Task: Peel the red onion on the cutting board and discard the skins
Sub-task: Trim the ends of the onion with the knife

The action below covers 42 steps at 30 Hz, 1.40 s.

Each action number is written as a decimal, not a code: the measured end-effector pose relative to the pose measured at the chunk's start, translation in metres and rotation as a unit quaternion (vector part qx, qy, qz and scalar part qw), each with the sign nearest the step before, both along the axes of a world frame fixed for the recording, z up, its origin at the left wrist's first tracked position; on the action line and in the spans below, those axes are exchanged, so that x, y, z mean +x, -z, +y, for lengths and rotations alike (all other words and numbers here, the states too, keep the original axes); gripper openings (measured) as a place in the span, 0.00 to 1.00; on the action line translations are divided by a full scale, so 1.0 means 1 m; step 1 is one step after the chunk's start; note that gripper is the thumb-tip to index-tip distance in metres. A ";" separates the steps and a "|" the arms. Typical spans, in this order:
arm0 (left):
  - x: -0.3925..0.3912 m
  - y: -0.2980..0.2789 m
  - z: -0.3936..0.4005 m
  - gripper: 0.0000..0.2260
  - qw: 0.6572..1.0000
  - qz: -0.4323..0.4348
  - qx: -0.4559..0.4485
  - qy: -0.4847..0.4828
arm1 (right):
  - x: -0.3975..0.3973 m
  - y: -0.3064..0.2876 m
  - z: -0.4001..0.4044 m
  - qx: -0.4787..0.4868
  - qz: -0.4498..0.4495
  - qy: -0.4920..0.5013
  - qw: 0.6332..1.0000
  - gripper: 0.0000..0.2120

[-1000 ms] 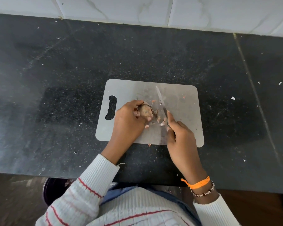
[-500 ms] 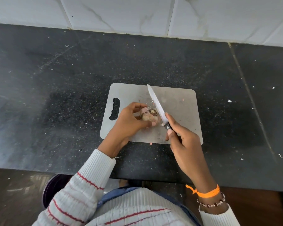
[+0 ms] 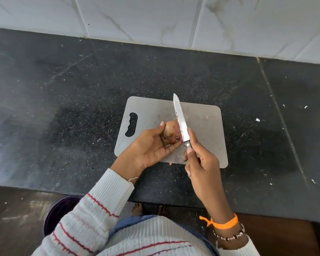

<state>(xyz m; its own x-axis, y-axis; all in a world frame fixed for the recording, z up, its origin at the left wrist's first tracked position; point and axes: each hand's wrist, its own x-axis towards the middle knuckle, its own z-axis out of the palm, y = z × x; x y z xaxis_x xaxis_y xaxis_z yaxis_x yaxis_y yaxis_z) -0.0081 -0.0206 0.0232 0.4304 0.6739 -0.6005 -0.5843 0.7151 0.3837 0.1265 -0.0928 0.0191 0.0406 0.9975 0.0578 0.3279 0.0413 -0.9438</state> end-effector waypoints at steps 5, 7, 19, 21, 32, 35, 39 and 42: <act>0.008 -0.004 0.000 0.18 0.998 -0.048 -0.011 -0.045 | -0.007 0.000 -0.005 0.090 -0.097 0.007 0.991 0.22; 0.009 -0.005 0.001 0.20 0.996 -0.058 -0.035 -0.056 | -0.011 0.000 -0.007 0.108 -0.139 0.013 0.984 0.23; -0.005 -0.002 0.013 0.15 0.996 0.023 0.060 -0.066 | -0.014 -0.017 -0.015 0.094 -0.207 -0.004 0.974 0.24; -0.013 -0.004 0.012 0.13 0.987 0.078 0.139 -0.013 | -0.007 -0.026 -0.012 0.084 -0.211 -0.022 0.974 0.24; -0.018 -0.006 0.007 0.22 0.958 0.144 0.242 0.051 | 0.019 -0.037 -0.001 -0.007 -0.097 -0.088 0.991 0.20; -0.017 -0.003 0.008 0.22 0.974 0.115 0.192 0.036 | 0.014 -0.034 -0.008 0.022 -0.099 -0.074 0.992 0.22; -0.009 -0.002 0.009 0.18 0.993 0.065 0.095 -0.025 | 0.010 -0.029 -0.013 0.067 -0.119 -0.048 0.990 0.23; -0.007 -0.003 0.008 0.16 0.992 0.062 0.105 -0.022 | 0.011 -0.030 -0.012 0.073 -0.122 -0.043 0.989 0.23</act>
<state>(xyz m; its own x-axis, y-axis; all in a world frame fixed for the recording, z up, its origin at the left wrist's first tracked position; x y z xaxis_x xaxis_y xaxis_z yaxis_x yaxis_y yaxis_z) -0.0151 -0.0124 0.0259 0.3296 0.8062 -0.4913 -0.5521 0.5867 0.5924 0.1379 -0.1048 0.0490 -0.0768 0.9772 0.1982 0.5348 0.2081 -0.8189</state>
